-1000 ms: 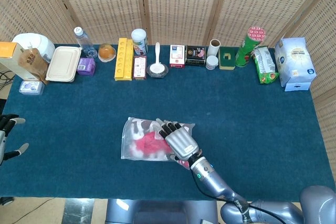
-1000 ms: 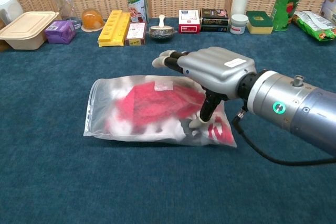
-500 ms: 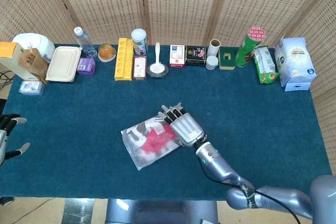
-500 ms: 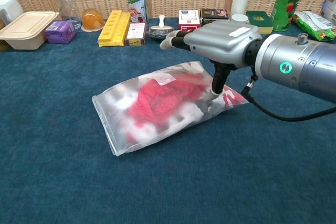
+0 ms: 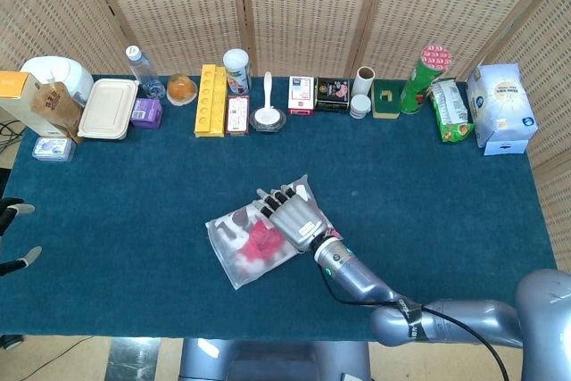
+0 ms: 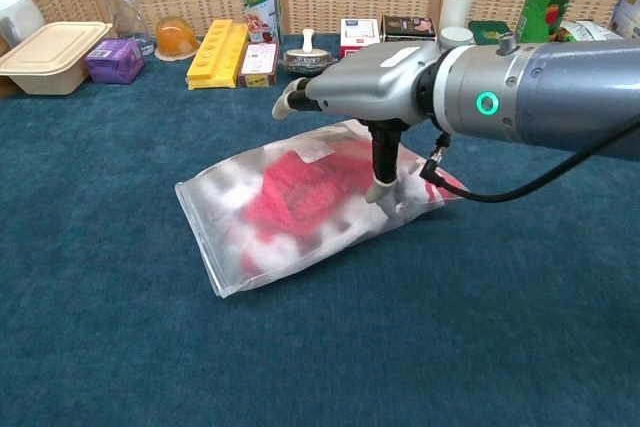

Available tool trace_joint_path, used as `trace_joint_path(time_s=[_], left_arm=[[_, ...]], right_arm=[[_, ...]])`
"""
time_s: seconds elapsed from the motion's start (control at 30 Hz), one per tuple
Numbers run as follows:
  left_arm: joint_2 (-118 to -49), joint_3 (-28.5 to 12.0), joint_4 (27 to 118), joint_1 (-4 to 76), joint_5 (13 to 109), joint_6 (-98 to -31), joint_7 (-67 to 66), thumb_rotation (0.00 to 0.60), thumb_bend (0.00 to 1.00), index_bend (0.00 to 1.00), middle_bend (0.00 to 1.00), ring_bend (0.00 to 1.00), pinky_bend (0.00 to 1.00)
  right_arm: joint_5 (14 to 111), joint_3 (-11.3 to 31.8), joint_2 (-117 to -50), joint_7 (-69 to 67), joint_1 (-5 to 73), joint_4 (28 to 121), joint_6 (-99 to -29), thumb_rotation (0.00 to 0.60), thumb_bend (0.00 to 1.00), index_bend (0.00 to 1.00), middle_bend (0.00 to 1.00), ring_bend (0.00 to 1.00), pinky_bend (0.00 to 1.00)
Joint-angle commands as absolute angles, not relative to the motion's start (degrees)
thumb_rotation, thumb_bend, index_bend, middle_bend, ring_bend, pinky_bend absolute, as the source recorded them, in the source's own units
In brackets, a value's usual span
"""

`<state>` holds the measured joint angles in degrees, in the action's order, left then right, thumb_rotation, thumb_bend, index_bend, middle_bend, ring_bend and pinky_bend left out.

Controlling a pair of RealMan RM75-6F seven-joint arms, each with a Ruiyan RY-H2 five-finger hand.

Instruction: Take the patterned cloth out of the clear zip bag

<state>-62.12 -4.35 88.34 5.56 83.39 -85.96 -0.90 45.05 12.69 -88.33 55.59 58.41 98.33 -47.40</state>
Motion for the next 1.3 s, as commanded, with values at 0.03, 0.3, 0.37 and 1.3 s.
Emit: trace_joint_path(time_s=[0.03, 0.3, 0.37, 1.3], left_arm=[[-62.3, -4.3, 88.0, 5.5, 83.3, -85.8, -0.5, 0.600, 0.13, 0.33, 0.28, 0.22, 0.24], [-62.5, -4.3, 87.0, 5.2, 82.9, -85.8, 0.1, 0.600, 0.13, 0.34, 0.28, 0.22, 0.24], [-62.5, -4.2, 86.9, 5.2, 82.8, -85.7, 0.1, 0.600, 0.13, 0.33, 0.28, 0.22, 0.24], [-59.3, -2.2, 93.7, 12.5, 95.4, -80.5, -7.1, 0.600, 0.13, 0.33, 0.29, 0.26, 0.30]], right_arm=[[40.9, 11.5, -89.1, 58.5, 61.7, 97.2, -47.8, 0.600, 0.01, 0.00, 0.01, 0.12, 0.11], [26.5, 8.8, -91.9, 66.0, 71.1, 92.4, -48.2, 0.600, 0.01, 0.00, 0.04, 0.13, 0.06], [22.7, 7.9, -92.8, 67.8, 73.3, 91.2, -48.8, 0.600, 0.02, 0.00, 0.07, 0.15, 0.07], [51.7, 10.0, -82.4, 20.6, 59.3, 94.2, -41.6, 0.600, 0.17, 0.81, 0.89, 1.00, 1.00]])
